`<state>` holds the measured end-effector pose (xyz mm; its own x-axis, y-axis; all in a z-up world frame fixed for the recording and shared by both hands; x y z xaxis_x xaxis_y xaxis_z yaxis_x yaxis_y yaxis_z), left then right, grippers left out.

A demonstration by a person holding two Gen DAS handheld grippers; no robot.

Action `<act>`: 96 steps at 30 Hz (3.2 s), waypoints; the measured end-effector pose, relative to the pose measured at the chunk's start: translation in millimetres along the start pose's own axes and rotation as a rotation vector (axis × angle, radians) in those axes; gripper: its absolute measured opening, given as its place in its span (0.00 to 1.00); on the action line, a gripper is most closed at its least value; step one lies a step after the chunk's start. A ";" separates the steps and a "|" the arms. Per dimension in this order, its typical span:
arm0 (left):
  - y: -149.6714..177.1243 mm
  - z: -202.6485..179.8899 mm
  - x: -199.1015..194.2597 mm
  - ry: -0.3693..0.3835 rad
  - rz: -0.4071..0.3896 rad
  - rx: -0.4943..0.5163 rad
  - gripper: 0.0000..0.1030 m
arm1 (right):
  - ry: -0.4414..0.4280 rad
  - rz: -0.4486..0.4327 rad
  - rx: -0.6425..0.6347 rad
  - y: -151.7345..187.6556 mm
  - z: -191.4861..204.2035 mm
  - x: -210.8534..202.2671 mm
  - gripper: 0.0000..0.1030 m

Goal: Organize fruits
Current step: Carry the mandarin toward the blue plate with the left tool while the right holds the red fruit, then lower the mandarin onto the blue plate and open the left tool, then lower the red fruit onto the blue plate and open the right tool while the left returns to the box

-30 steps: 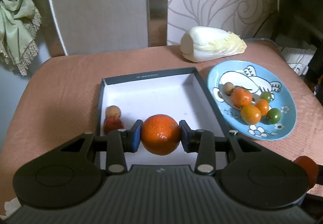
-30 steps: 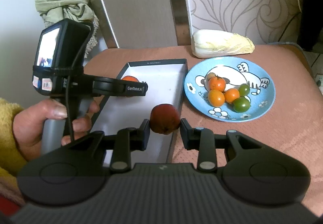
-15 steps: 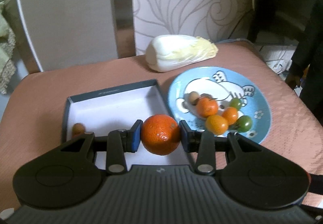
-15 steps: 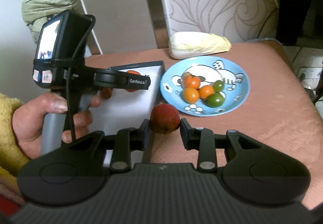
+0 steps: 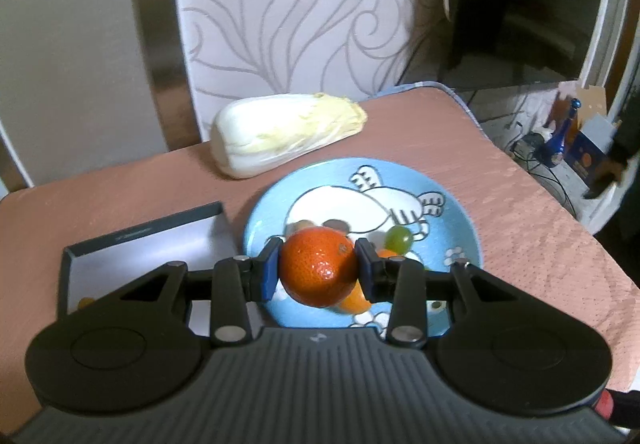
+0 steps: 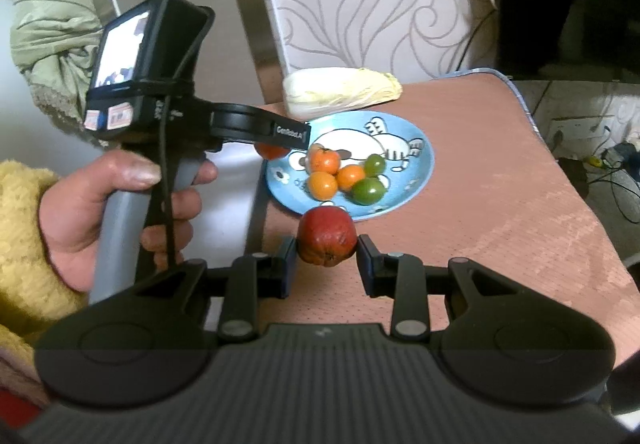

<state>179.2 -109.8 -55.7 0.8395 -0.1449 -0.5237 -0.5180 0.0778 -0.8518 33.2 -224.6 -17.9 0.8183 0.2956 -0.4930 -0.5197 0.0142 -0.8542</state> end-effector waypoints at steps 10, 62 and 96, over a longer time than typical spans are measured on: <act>-1.8 -25.9 18.3 0.061 0.013 0.025 0.43 | 0.056 -0.003 0.010 1.0 -11.2 -6.5 0.34; -17.6 -46.8 78.7 0.063 0.043 0.063 0.44 | 0.066 0.001 0.008 -6.4 -11.3 4.0 0.34; -20.2 -14.9 -13.9 0.043 -0.050 0.024 0.72 | 0.055 -0.026 0.063 -26.9 -45.4 49.7 0.34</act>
<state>175.5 -124.1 -31.1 0.8560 -0.1919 -0.4801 -0.4711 0.0932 -0.8771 99.0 -253.6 -26.9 0.8429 0.2411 -0.4810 -0.5114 0.0813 -0.8555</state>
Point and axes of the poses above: each gripper's, at about its wrist camera, not at the fingertips, and x roughly the way its jaws point, z to its left, y to its underside, the point moved 7 cm from there along x, roughly the way its jaws point, and after that the axes turned 10 degrees about -z, right-handed, at the moved point
